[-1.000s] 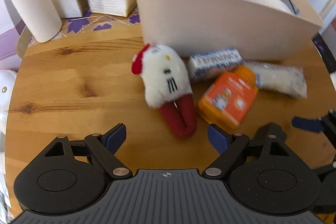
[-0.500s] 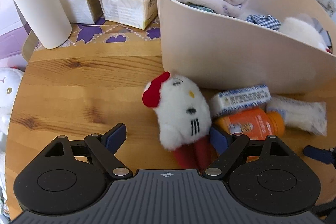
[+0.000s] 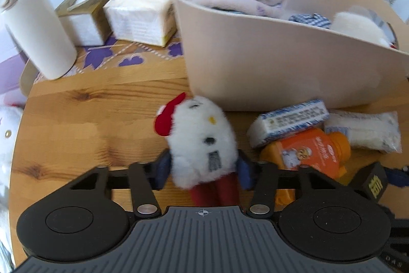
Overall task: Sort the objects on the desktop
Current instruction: 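Grasp the Hello Kitty plush with the left tool while the right tool grasps the black cube, then lift the plush and black cube with both tools and carry them over the bin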
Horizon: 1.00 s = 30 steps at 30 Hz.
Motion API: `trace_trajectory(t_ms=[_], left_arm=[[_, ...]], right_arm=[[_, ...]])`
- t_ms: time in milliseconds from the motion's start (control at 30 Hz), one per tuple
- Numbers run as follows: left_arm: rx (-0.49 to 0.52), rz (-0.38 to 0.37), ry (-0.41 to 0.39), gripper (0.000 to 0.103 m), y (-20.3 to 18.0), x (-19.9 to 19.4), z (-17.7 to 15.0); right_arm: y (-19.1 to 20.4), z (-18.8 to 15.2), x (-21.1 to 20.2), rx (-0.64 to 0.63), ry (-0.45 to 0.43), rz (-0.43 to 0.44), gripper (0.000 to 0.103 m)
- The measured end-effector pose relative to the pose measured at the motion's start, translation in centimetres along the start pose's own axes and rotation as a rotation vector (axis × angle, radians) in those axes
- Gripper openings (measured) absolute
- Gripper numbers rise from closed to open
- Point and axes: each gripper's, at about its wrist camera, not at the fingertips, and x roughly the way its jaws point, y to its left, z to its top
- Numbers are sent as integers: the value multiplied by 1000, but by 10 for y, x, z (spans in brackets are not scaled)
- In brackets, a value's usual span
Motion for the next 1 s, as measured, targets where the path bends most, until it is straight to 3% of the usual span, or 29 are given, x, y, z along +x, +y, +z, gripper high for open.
trace_trajectory(t_ms=[500, 567, 1000], left_arm=[[91, -21, 51, 40, -7, -19, -28], [112, -23, 54, 40, -9, -23, -36], [181, -42, 28, 39, -18, -61, -62]], right_arm=[[-8, -15, -11, 19, 22, 9, 41], [5, -9, -13, 33, 17, 6, 41], [3, -26, -60, 65, -35, -27, 41]])
